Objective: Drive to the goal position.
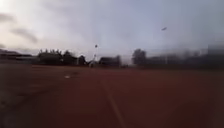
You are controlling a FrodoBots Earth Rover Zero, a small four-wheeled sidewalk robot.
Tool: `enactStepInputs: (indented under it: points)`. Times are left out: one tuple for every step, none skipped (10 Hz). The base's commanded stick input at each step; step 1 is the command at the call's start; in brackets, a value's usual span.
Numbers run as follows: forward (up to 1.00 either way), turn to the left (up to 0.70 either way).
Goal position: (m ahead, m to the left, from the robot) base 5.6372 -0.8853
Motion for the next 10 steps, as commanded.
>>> enactStepInputs:
  points:
    - [0.70,0.00]
    - [0.70,0.00]
    - [0.70,0.00]
    - [0.70,0.00]
    - [0.70,0.00]
    - [0.70,0.00]
    - [0.70,0.00]
    - [0.70,0.00]
    - [0.70,0.00]
    - [0.70,0.00]
